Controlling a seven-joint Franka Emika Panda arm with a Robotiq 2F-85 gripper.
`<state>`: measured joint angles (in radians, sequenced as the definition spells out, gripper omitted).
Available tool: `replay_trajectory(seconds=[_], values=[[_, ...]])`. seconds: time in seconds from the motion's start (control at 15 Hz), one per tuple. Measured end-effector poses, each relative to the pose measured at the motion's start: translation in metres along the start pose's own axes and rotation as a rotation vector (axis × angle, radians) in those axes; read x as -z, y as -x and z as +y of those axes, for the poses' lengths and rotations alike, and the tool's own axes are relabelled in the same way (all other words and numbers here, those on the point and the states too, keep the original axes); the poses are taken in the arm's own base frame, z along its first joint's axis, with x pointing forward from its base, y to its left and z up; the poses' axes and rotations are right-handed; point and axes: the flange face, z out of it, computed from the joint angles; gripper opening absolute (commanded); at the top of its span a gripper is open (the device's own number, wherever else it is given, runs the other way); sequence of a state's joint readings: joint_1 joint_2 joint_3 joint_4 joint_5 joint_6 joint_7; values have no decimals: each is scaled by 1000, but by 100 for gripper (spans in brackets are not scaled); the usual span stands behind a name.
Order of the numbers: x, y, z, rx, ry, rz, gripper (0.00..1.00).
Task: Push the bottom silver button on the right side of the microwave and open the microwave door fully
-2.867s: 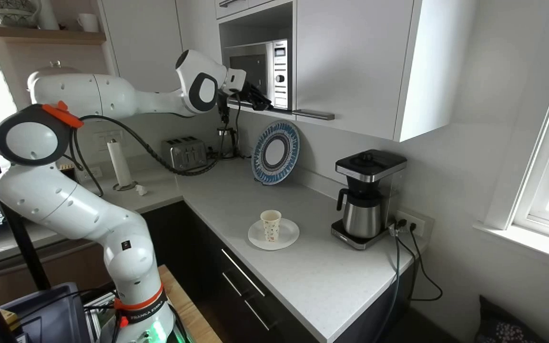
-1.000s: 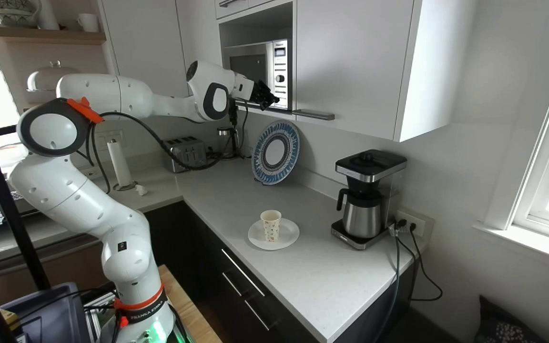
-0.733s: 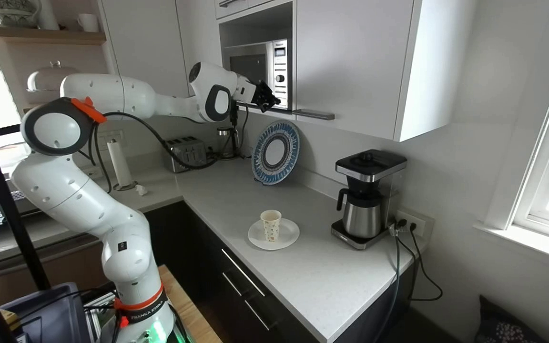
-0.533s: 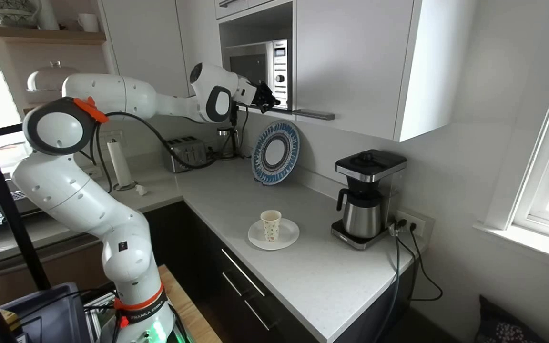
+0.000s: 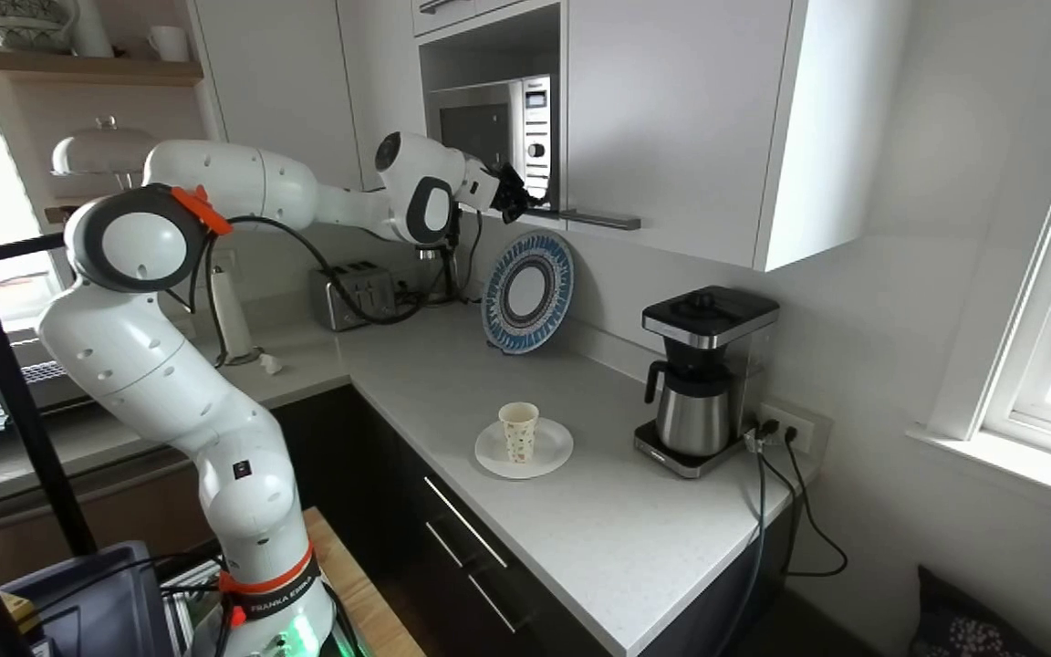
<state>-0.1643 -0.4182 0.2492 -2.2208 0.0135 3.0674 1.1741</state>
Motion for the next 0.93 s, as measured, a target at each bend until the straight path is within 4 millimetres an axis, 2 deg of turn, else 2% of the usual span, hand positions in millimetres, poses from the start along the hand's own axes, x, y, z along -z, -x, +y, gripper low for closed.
replay_trajectory(seconds=[0.93], values=[[1, -9, -13, 25, -37, 7, 0]])
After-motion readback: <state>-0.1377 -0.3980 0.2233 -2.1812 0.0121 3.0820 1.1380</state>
